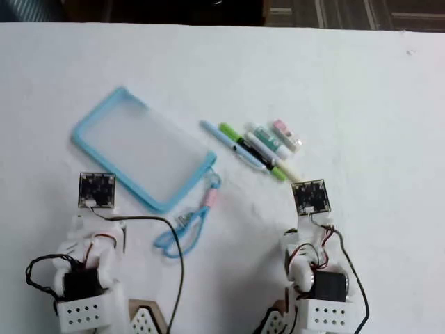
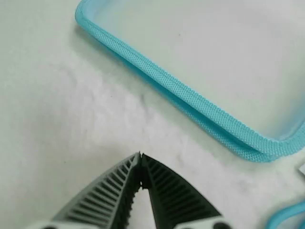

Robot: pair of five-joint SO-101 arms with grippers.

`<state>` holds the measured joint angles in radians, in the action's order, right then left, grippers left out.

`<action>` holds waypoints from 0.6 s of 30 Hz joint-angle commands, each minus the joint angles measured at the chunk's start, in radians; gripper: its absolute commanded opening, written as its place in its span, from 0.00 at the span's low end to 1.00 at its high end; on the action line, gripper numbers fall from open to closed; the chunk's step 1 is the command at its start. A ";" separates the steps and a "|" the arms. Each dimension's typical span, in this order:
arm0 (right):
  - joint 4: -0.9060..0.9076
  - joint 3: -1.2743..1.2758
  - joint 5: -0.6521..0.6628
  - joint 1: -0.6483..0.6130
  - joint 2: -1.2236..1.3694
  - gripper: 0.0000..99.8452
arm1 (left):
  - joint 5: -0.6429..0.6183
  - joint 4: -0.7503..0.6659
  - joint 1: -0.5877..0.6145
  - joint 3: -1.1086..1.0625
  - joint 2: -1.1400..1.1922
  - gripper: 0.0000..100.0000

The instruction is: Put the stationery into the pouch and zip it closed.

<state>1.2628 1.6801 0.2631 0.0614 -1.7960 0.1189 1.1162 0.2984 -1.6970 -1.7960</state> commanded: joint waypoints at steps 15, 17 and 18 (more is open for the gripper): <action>0.005 0.011 0.005 0.002 -0.001 0.02 | -0.003 0.005 -0.005 0.003 -0.001 0.02; -0.002 0.011 0.005 0.001 -0.001 0.02 | -0.003 0.005 -0.005 0.003 -0.001 0.02; -0.015 0.011 0.005 -0.005 -0.002 0.02 | -0.003 0.005 -0.005 0.003 -0.001 0.02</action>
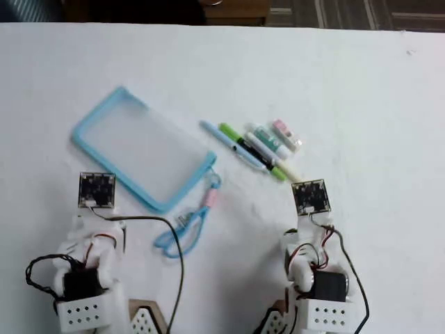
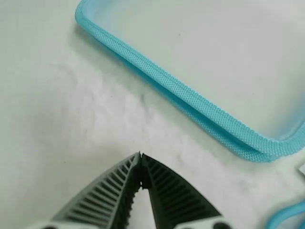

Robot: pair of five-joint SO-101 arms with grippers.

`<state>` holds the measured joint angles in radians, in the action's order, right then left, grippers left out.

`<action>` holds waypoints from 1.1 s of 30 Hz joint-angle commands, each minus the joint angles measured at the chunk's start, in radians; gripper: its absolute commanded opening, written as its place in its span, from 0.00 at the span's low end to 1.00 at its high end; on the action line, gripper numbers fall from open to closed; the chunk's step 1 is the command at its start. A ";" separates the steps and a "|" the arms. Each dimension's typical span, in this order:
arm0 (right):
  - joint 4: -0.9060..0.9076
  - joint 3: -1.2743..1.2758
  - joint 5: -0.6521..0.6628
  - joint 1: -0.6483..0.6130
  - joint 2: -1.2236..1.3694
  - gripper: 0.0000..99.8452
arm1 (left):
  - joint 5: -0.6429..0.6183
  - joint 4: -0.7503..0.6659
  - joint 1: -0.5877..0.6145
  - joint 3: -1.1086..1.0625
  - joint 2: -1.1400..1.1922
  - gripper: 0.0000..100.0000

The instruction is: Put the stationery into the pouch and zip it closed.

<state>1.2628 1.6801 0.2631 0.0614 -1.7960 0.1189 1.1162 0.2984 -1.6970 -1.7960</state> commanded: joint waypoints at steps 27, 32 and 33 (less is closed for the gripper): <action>0.268 -1.148 -0.549 -0.539 0.954 0.12 | 0.123 -0.264 0.272 0.509 0.002 0.08; 0.225 -1.145 -0.638 -0.676 1.190 0.21 | 0.101 -0.253 0.323 0.390 0.002 0.03; 0.202 -1.135 -0.641 -0.694 1.211 0.21 | 0.080 -0.253 0.338 0.376 0.002 0.03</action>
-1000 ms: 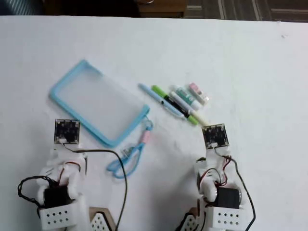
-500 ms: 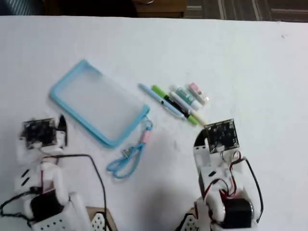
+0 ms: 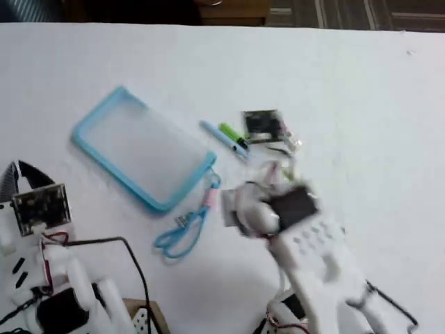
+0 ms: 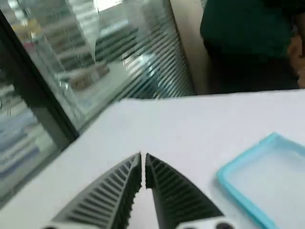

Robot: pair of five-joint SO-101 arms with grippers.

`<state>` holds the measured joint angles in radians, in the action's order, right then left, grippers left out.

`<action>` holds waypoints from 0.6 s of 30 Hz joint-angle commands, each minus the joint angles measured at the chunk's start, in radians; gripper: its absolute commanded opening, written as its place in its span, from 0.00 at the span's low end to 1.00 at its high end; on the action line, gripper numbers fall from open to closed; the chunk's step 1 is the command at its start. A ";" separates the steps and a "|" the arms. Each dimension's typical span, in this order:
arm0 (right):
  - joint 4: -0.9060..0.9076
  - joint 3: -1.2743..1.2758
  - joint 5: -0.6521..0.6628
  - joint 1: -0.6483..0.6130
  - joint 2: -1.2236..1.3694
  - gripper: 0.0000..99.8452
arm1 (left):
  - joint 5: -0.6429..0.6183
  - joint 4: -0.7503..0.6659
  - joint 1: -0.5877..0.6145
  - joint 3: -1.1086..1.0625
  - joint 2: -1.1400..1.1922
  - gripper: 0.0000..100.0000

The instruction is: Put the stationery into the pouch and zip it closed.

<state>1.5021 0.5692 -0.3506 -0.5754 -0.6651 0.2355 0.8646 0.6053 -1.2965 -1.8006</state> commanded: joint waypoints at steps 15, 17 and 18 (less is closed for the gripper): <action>-0.395 0.158 -0.035 -0.200 0.344 0.21 | -0.167 0.026 0.042 -0.038 0.105 0.03; -0.437 0.158 -0.035 -0.205 0.406 0.21 | -0.178 0.028 0.042 -0.025 0.168 0.03; -0.456 0.158 -0.035 -0.209 0.441 0.21 | -0.180 0.029 0.042 -0.011 0.202 0.03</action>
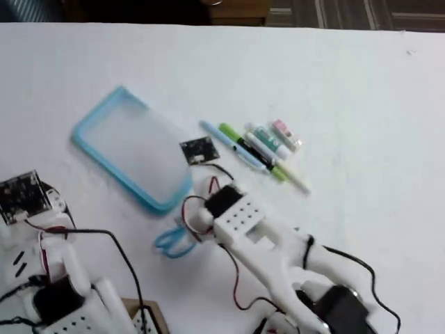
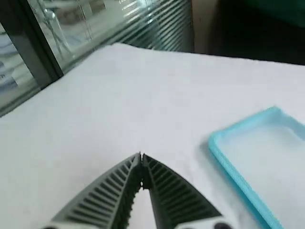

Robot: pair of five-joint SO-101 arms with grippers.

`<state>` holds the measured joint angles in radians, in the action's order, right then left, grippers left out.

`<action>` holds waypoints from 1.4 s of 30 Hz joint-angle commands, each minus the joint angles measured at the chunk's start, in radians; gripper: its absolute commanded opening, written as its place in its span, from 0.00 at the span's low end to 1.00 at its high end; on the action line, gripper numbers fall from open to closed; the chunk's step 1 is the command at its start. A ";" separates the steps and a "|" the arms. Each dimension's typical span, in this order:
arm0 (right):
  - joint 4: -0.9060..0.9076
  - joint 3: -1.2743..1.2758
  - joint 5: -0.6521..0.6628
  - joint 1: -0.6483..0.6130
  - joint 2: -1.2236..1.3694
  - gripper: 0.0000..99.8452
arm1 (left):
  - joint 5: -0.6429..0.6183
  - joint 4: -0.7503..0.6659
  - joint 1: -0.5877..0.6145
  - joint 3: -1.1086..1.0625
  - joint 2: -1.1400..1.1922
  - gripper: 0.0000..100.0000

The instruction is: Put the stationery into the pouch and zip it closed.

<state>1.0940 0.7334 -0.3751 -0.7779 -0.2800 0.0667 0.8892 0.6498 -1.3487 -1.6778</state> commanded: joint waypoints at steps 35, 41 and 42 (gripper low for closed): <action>0.042 -0.150 0.035 0.038 0.203 0.02 | -0.032 0.003 -0.045 0.164 0.318 0.03; 0.090 -0.180 0.034 0.036 0.200 0.02 | -0.032 0.003 -0.045 0.164 0.318 0.03; 0.090 -0.190 0.032 0.035 0.202 0.02 | -0.032 0.003 -0.045 0.164 0.318 0.03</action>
<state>1.1738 0.5892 -0.3506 -0.7457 -0.0760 0.0376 0.8922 0.6099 -1.2290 -1.3663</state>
